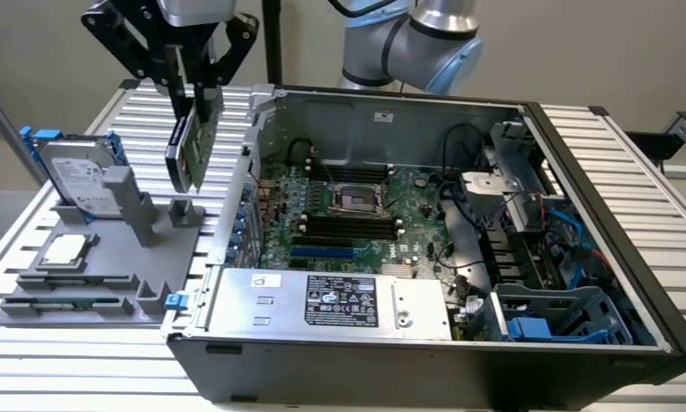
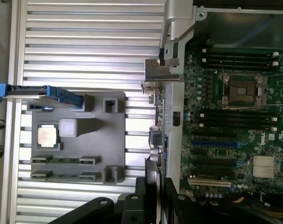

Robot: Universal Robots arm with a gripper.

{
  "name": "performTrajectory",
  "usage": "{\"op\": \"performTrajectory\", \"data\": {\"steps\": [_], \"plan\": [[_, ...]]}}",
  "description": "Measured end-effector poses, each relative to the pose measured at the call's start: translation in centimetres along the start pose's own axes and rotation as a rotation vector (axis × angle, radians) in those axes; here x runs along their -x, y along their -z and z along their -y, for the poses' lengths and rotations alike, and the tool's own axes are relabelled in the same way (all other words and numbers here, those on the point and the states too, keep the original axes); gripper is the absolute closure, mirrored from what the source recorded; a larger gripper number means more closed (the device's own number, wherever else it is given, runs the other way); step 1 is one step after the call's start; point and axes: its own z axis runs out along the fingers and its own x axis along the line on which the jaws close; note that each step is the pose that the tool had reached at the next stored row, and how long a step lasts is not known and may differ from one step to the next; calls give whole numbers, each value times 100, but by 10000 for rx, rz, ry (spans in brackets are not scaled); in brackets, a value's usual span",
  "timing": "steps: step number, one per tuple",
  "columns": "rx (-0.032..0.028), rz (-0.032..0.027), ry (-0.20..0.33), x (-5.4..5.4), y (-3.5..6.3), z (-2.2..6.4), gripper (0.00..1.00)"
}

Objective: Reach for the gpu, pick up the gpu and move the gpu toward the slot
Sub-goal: 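Pick up the gpu and move the gpu toward the slot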

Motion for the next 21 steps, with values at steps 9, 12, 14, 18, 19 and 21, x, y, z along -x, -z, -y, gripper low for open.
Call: {"op": "performTrajectory", "data": {"steps": [9, 12, 14, 18, 19, 21], "plan": [[15, -52, -1, 288, 11, -59, 73], [17, -62, -2, 391, 14, -87, 73], [16, -69, -2, 461, 17, -111, 73], [18, -81, -2, 599, 18, -165, 73], [17, -86, -2, 636, 18, -178, 73], [17, -92, -1, 718, 17, -203, 73]]}}
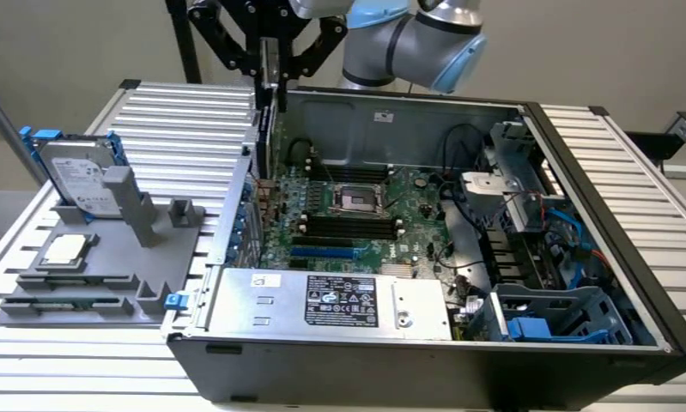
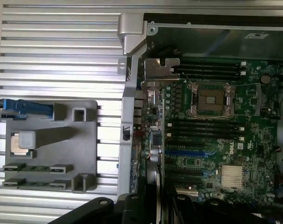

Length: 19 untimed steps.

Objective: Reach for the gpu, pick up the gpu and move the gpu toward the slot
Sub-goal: 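Pick up the gpu and move the gpu toward the slot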

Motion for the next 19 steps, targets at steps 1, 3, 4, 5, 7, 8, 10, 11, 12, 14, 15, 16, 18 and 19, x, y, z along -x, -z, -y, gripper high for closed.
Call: {"op": "performTrajectory", "data": {"steps": [1, 3, 4, 5, 7, 8, 10, 11, 12, 14, 15, 16, 18, 19], "plan": [[0, -4, 0, 45, -1, -12, 73], [-1, -9, -2, 136, -4, -31, 73], [0, -11, -1, 182, -8, -39, 73], [1, -13, 0, 227, -13, -46, 73], [1, -17, -2, 320, -23, -60, 73], [1, -19, -1, 366, -28, -67, 73], [1, -23, -2, 458, -39, -81, 73], [1, -24, -2, 503, -44, -88, 73], [0, -26, -1, 548, -49, -95, 73], [0, -31, -3, 642, -60, -108, 73], [0, -33, -2, 688, -65, -113, 73], [0, -35, -1, 733, -70, -117, 73], [1, -38, -2, 824, -83, -123, 73], [0, -40, -1, 869, -89, -125, 73]]}}
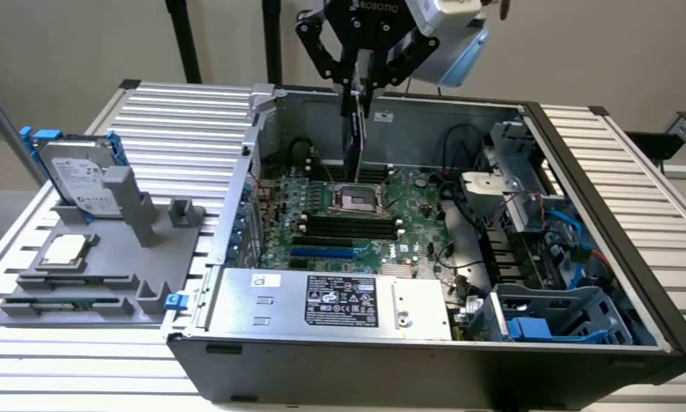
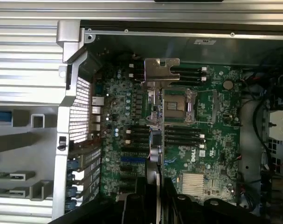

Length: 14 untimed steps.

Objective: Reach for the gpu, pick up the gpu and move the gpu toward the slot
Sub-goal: 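Pick up the gpu and move the gpu toward the slot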

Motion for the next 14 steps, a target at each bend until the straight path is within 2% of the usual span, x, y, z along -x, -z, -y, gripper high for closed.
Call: {"op": "performTrajectory", "data": {"steps": [10, 12, 14], "plan": [[4, -27, -2, 459, -55, -10, 73], [1, -67, -3, 493, -52, -9, 73], [2, -65, -4, 492, -52, -9, 73]]}}
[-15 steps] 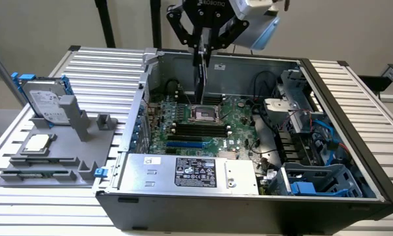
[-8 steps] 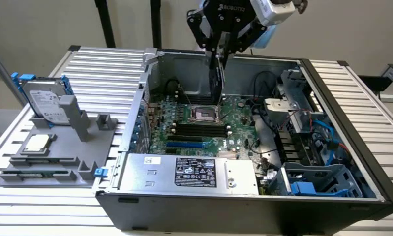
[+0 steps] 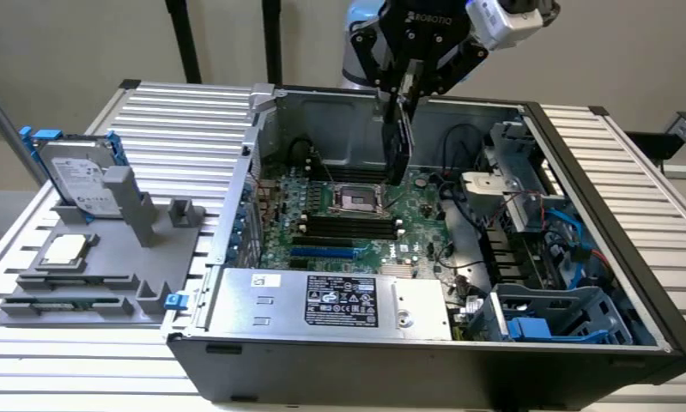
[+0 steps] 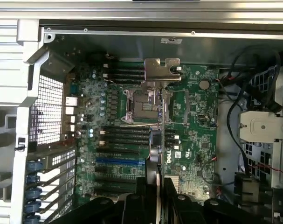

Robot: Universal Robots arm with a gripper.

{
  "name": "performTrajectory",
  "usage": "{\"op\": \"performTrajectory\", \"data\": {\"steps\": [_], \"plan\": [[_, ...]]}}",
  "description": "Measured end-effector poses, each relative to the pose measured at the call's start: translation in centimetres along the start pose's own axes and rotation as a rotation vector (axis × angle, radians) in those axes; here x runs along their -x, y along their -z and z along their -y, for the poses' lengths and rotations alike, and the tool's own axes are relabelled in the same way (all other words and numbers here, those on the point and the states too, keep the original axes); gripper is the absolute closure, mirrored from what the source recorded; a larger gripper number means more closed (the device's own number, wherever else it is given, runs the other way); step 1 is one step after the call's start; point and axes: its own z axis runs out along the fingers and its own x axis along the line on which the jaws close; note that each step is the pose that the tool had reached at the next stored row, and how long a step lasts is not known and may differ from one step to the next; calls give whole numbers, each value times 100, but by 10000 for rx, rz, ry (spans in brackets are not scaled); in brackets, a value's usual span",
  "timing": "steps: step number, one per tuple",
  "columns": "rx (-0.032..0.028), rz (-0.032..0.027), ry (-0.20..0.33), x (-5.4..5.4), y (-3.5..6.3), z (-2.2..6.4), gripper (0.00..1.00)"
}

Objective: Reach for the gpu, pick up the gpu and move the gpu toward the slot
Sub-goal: 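Pick up the gpu and move the gpu toward the slot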

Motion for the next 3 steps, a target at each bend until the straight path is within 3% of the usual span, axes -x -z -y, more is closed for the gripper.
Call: {"op": "performTrajectory", "data": {"steps": [3], "plan": [[0, 0, 1, 1, 0, 0, 73]]}}
